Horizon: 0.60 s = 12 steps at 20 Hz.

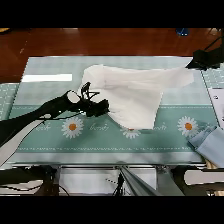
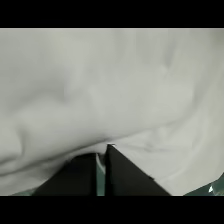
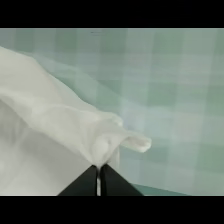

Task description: Fold the shirts.

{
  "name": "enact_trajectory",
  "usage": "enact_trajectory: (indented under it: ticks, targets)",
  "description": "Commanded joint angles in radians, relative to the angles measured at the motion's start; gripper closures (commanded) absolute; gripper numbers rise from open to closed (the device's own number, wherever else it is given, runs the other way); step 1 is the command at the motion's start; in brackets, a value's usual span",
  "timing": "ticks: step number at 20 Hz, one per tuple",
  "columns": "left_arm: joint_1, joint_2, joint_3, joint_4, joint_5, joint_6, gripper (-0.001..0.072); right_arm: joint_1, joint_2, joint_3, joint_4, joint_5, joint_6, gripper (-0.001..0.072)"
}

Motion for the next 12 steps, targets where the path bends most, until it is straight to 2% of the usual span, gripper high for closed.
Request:
enact_trajectory:
  ticks: [1,4,7,9,12]
  targets:
    - [0.002,-0.007,0.005,-0.007,-0.001,-0.014,0.0685,0.000,0.001,0.000,0.001,-0.001,0.000,0.0690]
    - [0.002,0.000,0.015,-0.010,-0.019,0.033,0.0686,0.000,0.001,0.000,0.001,-0.002,-0.004,0.0690]
    - [0.002,0.061,0.095,-0.014,-0.098,0.141,0.0687,0.000,0.006,0.000,0.002,-0.018,-0.004,0.0690]
    - [0.004,0.150,0.184,-0.013,-0.147,0.205,0.0687,-0.001,0.031,0.000,0.022,-0.058,-0.004,0.0690]
    - [0.037,0.336,0.354,-0.011,-0.190,0.249,0.0687,-0.001,0.113,0.002,0.064,-0.146,-0.004,0.0690]
